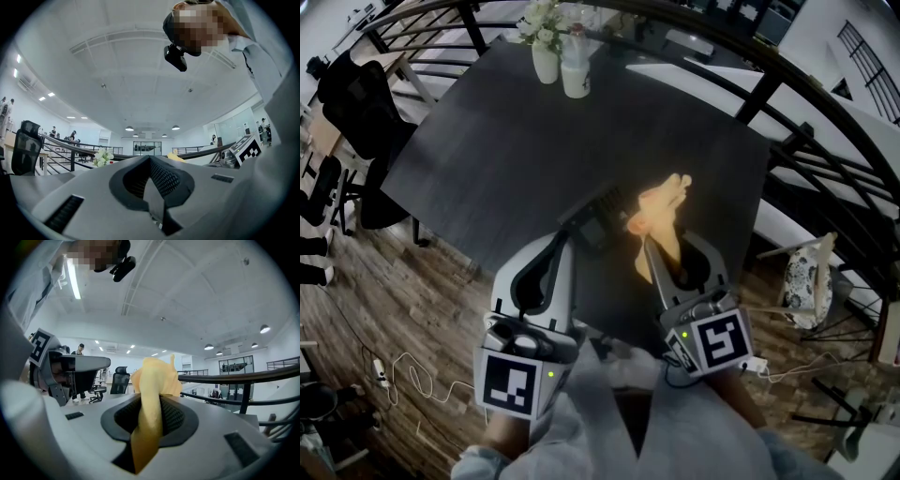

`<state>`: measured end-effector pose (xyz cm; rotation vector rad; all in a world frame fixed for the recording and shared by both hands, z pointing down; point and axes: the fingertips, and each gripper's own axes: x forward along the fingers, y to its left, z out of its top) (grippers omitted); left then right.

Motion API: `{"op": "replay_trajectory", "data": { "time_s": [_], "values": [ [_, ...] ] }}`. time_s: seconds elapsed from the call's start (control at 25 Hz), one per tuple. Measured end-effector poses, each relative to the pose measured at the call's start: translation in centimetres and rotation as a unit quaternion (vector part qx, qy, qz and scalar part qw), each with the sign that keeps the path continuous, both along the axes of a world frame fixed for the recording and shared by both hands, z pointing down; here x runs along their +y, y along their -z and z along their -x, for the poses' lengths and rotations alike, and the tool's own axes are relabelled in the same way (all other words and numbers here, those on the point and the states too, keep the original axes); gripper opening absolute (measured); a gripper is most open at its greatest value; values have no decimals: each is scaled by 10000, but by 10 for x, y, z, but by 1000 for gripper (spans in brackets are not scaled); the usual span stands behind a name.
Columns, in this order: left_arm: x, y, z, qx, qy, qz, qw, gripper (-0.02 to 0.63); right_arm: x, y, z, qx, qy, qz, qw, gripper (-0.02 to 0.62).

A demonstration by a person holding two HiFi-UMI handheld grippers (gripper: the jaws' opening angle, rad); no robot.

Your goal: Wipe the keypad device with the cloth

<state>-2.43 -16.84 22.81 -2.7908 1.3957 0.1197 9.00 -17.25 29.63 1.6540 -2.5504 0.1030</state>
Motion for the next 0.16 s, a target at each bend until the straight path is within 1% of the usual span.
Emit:
{"op": "replay_trajectory", "data": {
  "time_s": [0.16],
  "values": [
    [0, 0, 0, -9, 7, 2, 10000, 14, 0, 1, 2, 25, 39, -2, 10000, 100]
  ]
}}
